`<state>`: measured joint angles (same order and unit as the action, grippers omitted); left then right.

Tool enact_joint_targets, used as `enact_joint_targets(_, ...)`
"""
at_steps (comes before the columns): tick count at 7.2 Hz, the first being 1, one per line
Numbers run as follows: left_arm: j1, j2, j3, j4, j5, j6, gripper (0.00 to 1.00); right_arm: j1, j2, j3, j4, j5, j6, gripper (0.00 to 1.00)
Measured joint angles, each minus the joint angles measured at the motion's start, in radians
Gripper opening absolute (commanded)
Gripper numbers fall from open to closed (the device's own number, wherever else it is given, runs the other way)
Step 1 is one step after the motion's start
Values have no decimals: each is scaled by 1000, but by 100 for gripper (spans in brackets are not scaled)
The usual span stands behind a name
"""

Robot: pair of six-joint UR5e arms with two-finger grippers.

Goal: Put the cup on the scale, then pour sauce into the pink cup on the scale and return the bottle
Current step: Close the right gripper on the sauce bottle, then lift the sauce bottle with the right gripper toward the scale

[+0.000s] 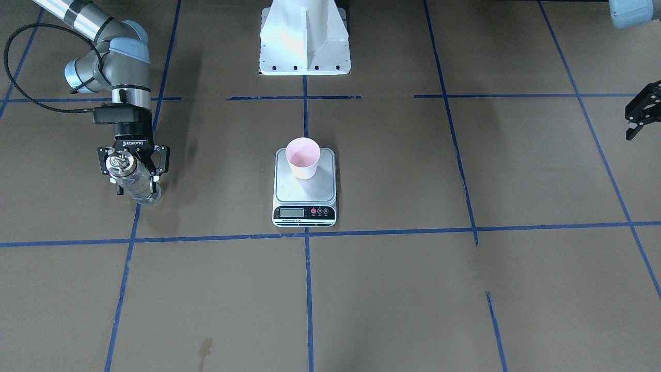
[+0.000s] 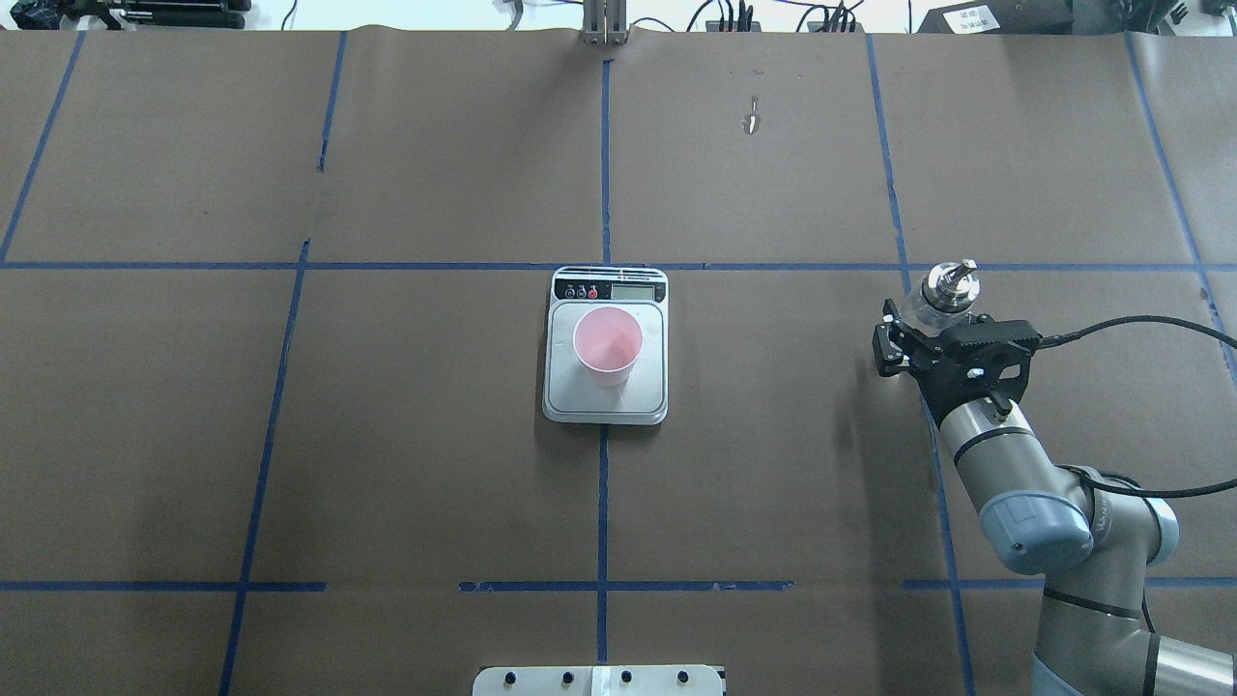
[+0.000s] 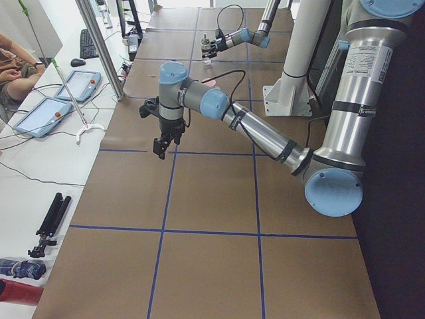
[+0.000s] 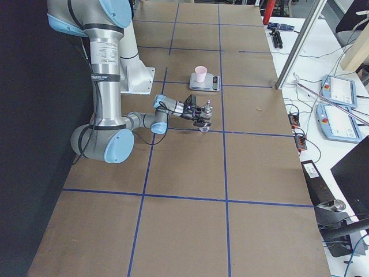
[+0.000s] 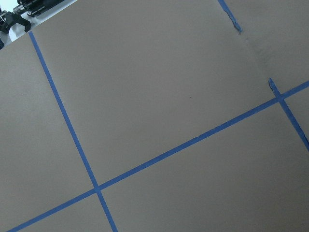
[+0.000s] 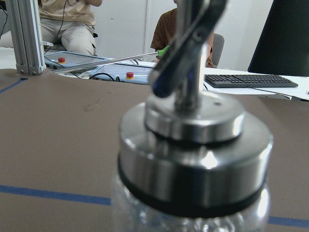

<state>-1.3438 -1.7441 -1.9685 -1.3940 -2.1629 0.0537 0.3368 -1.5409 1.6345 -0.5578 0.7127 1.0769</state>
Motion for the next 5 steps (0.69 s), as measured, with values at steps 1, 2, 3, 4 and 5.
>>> enact_joint_targets(1, 0, 0, -2, 1, 0, 0, 100, 16, 6, 4, 38, 21, -46, 0)
enact_joint_targets(2, 0, 0, -7, 1, 0, 1, 100, 43, 15, 9, 77, 51, -119, 0)
enact_joint_targets(3, -1, 4, -14, 0, 0, 3, 100, 73, 18, 24, 99, 95, -186, 0)
enact_joint_targets(4, -1, 11, -20, -2, 1, 3, 100, 98, 17, 46, 107, 138, -246, 0)
enact_joint_targets(5, -1, 15, -18, -2, 1, 2, 100, 117, 16, 73, 107, 166, -300, 0)
